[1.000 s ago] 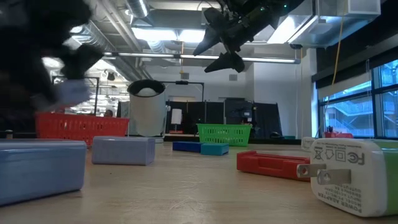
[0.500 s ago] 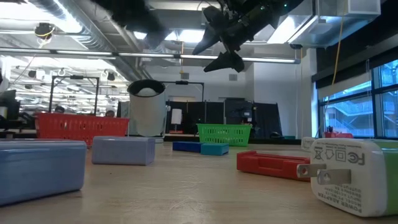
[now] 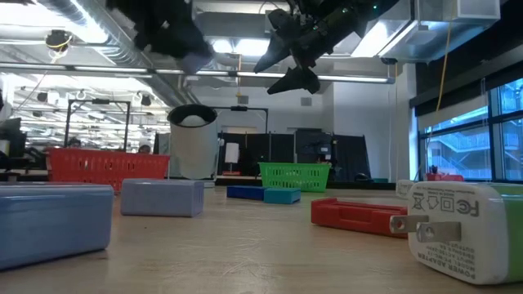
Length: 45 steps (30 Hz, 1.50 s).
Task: Pick & Place Office items
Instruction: Put the top left light purple charger adapter into the red bin, then put the purple charger adapter into the red bin
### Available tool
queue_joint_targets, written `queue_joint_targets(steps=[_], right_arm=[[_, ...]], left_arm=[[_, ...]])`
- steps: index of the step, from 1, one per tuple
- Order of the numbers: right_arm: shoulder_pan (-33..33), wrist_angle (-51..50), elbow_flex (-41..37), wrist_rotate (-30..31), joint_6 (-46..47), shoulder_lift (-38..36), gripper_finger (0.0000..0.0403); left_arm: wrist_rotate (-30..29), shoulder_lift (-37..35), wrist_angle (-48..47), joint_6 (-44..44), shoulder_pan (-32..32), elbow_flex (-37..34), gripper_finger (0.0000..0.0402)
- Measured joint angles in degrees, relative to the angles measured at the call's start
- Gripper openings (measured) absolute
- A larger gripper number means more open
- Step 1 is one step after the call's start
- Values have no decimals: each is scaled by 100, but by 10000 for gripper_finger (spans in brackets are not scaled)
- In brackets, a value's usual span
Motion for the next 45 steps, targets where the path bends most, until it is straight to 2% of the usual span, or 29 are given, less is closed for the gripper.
queue_joint_targets(steps=[3, 6, 9, 12, 18, 26, 37, 41, 45], right_arm=[[0, 13, 0, 351, -12, 0, 318], [-2, 29, 0, 746, -11, 0, 318], [-2, 58, 0, 1059, -10, 0, 318], [-2, 61, 1, 1259, 10, 0, 318], [-2, 73, 0, 1328, 33, 0, 318], [0, 76, 0, 1477, 325, 0, 318], [0, 74, 0, 1472, 313, 0, 318], [0, 73, 0, 1455, 309, 0, 318], [0, 55, 0, 1400, 212, 0, 318]], left_arm=[[239, -10, -1033, -944, 211, -2, 217], [938, -74, -1930, -1629, 532, -7, 217], [1565, -96, -2605, -1857, 844, -7, 217], [2037, -97, -2816, -1816, 1101, -91, 217], [3076, -94, -2640, -1690, 1435, -647, 217], [3369, -92, -2569, -1823, 1550, -1088, 218], [3890, -92, -2560, -1838, 1535, -1088, 265], [3890, -92, -2543, -1836, 1542, -1078, 270], [3968, -92, -2534, -1835, 1597, -768, 267]])
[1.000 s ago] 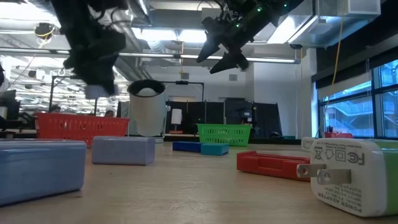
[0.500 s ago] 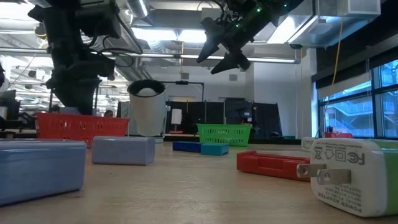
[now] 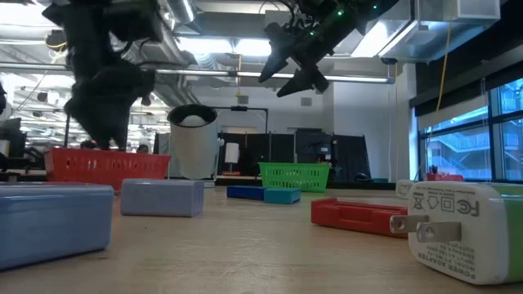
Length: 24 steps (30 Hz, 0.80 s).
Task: Pick & Place Office items
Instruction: Put the purple charger adapter into the red bin
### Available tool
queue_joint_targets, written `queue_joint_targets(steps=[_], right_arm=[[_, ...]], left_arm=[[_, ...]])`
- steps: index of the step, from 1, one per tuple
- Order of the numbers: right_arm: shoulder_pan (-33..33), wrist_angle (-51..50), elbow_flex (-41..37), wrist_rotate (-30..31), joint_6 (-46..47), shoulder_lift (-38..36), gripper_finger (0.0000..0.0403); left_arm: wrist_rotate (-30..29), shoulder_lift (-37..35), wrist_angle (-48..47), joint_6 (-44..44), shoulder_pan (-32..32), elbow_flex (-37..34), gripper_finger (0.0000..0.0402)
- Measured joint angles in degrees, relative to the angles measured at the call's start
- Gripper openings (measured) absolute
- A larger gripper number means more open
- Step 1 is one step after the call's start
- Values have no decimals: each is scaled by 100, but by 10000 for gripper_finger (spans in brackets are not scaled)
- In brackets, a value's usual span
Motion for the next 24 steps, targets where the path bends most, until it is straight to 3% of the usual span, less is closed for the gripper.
queue_joint_targets(steps=[5, 10, 18, 24], right_arm=[[0, -1, 0, -11, -50, 0, 318], [3, -3, 0, -13, -47, 0, 318], [17, -4, 0, -426, -37, 0, 318], [19, -4, 0, -761, -76, 0, 318]], left_arm=[[548, -2, 20, -17, 35, 555, 255], [1330, -2, 24, -755, -265, 852, 246], [1860, -2, -45, -2178, -1705, 718, 240], [1408, -1, 14, -2673, -3063, 716, 240]])
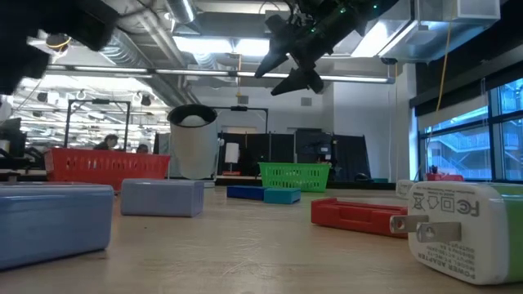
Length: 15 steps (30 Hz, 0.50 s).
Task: Pick & Place Office items
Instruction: Put the purple charger adapter into the red bin
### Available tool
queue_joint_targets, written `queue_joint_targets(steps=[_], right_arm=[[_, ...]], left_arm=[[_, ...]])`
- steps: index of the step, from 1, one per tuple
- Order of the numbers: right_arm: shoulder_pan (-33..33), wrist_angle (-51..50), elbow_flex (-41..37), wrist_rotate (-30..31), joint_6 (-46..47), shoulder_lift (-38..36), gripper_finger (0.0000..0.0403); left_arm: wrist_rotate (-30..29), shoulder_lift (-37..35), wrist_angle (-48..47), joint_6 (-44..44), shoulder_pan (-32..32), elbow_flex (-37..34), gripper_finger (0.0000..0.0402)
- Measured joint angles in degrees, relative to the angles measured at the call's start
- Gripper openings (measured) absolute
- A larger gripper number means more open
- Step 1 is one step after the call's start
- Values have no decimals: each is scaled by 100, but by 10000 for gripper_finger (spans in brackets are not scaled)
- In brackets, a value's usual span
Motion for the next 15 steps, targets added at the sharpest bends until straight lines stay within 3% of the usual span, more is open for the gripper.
queue_joint_targets(steps=[9, 12, 15], right_arm=[[-2, 0, 0, 4, -101, 0, 318], [-2, 2, 0, 16, -287, 0, 318], [-2, 2, 0, 17, -372, 0, 318]], left_arm=[[-1096, 90, 0, -16, -1392, 0, 240], [-1074, 297, 51, -241, -1700, 0, 239], [-662, 586, 147, -730, -1918, 0, 239]])
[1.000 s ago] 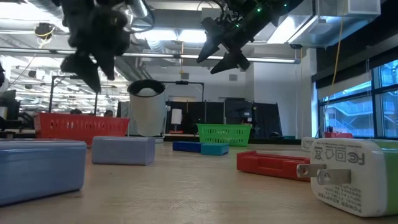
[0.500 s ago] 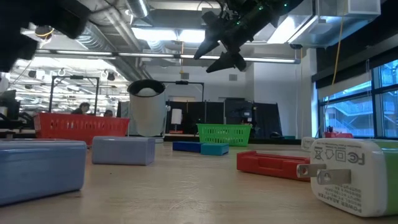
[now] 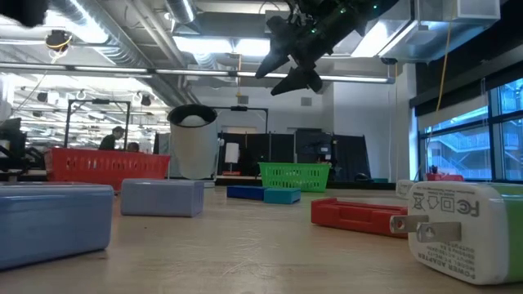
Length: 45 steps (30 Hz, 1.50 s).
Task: Pick & Place Office items
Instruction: Put the purple charger adapter into the red bin
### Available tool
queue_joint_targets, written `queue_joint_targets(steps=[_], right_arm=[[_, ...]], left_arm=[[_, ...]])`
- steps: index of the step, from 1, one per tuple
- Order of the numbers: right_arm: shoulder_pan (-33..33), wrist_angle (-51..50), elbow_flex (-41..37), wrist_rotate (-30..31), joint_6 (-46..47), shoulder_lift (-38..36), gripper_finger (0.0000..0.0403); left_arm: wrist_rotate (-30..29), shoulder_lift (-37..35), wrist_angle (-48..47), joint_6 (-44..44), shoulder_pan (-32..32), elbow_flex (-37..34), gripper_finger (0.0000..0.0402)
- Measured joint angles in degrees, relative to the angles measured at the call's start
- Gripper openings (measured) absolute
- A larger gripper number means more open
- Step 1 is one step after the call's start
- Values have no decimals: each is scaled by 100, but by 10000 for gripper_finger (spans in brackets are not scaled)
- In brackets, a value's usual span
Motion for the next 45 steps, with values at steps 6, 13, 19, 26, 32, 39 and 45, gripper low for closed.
queue_joint_targets(steps=[6, 13, 19, 26, 32, 39, 45], right_arm=[[0, 6, 0, 1, -62, 0, 318], [-2, 68, 0, 2, -516, 0, 318], [-2, 70, 0, 1, -641, 0, 318], [-2, 70, 0, 0, -642, 0, 318], [-2, 70, 0, 0, -642, 0, 318], [-2, 87, 0, 0, -642, 0, 318], [-2, 91, 0, -4, -640, 0, 318]], left_arm=[[865, 600, 5, -1205, -260, -4, 239], [926, 1193, 495, -1484, -304, -4, 240], [1188, 1721, 586, -1342, -304, -4, 240], [1500, 2160, 897, -1277, -262, -4, 237], [1587, 2192, 1148, -1143, -203, -4, 182], [1559, 2115, 1187, -874, 113, -4, 125], [709, 1828, 1283, -5, 687, -4, 129]])
